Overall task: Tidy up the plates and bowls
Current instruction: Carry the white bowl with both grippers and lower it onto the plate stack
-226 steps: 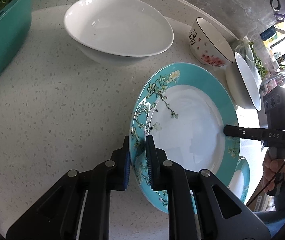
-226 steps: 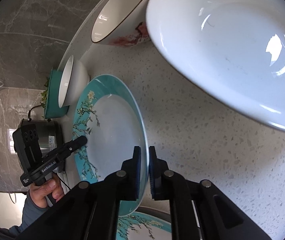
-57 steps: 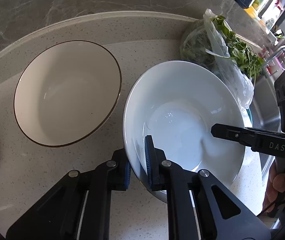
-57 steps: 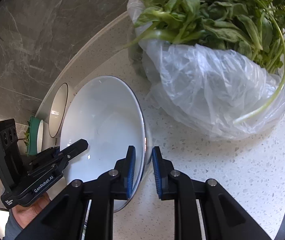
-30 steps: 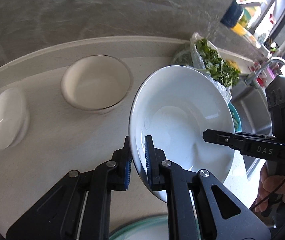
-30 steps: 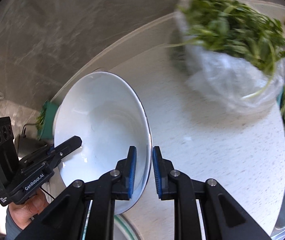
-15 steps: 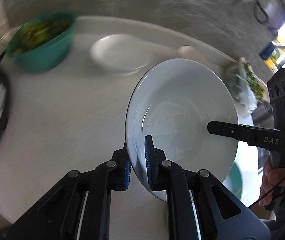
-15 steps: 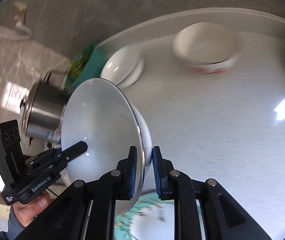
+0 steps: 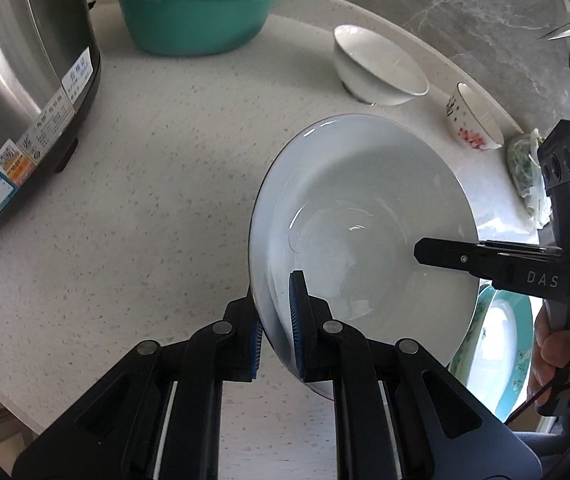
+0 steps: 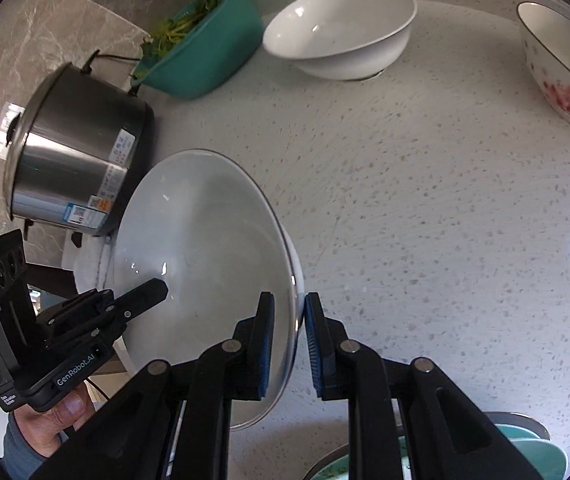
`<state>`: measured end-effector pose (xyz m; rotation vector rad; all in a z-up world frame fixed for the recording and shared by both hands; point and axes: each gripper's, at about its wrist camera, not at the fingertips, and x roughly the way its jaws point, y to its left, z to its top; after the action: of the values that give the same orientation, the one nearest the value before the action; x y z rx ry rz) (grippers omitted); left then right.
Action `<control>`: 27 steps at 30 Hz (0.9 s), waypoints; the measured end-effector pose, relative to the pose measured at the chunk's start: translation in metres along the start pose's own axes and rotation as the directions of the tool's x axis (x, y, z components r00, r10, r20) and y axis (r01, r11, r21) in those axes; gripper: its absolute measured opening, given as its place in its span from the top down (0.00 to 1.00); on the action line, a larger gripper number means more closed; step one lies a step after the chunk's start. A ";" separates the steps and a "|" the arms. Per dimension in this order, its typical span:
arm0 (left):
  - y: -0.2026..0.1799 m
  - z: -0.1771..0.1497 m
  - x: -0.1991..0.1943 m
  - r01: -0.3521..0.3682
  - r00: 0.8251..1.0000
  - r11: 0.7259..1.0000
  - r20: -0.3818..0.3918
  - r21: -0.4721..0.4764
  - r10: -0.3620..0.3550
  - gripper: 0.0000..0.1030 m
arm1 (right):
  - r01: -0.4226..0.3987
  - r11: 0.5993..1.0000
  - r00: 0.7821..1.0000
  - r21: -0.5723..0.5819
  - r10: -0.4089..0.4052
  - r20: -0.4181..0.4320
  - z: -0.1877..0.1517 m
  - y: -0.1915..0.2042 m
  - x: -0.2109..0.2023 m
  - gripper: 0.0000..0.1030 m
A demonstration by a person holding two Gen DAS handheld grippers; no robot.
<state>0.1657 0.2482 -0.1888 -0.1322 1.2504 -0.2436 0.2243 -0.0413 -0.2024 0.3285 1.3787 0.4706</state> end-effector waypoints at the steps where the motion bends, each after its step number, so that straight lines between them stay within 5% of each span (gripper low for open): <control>1: 0.003 0.000 0.002 0.002 1.000 1.000 -0.005 0.002 -0.002 0.90 | 0.004 1.000 1.000 0.003 -0.004 -0.003 0.001 -0.001 0.001 0.81; 27: -0.001 -0.001 0.027 0.019 0.999 1.000 -0.030 0.003 -0.019 0.87 | 0.028 0.999 0.999 0.016 -0.028 -0.029 -0.006 0.008 0.019 0.81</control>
<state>0.1723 0.2402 -0.2135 -0.1379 1.2792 -0.2654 0.2196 -0.0255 -0.2157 0.3162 1.4139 0.4425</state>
